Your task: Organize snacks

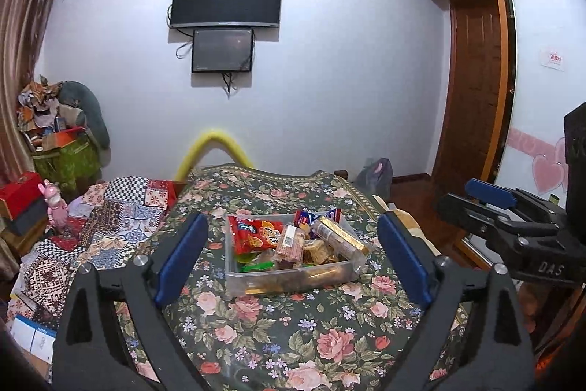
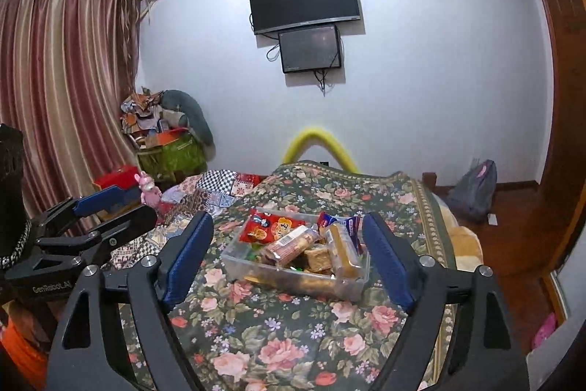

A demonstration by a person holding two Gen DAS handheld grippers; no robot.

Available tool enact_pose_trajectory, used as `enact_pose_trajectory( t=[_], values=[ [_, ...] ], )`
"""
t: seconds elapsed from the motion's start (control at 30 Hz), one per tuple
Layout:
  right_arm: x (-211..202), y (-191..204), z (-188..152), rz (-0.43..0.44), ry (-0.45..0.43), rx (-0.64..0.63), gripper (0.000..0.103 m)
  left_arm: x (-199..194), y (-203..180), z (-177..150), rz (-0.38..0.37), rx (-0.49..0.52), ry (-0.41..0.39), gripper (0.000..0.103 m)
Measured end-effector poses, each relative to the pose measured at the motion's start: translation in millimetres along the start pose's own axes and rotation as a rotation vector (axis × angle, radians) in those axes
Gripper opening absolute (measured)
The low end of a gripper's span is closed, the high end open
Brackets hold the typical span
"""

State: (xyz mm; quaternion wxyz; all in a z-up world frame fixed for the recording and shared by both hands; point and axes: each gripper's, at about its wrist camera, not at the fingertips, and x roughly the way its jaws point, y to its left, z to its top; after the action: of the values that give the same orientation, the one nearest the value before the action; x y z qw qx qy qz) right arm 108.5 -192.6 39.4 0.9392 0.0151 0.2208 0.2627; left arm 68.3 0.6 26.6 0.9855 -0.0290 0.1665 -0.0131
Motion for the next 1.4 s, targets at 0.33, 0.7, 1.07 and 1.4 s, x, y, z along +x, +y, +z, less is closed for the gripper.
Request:
enact_pose_trajectory(
  t=[0.33,0.7,1.07,1.4],
  values=[
    [-11.0,5.2,-6.9,-0.049,-0.031,-0.019,0.103,-9.4,0.1,-7.5,0.009,0.002,-0.022,0.102],
    [-13.0,8.3,-10.3,-0.054,-0.034,-0.023,0.103,-10.5,1.9,-11.7,0.005,0.0,-0.025,0.103],
    [-18.4,8.4,-10.5,-0.06,-0.039,-0.02,0.103,-11.8,4.0,-10.1,-0.001,-0.003,-0.031,0.103],
    [-22.1,6.9,-8.6,-0.067,-0.046,-0.016,0.103,-12.1,3.2,-8.5,-0.001,0.005,-0.036,0.103]
  ],
)
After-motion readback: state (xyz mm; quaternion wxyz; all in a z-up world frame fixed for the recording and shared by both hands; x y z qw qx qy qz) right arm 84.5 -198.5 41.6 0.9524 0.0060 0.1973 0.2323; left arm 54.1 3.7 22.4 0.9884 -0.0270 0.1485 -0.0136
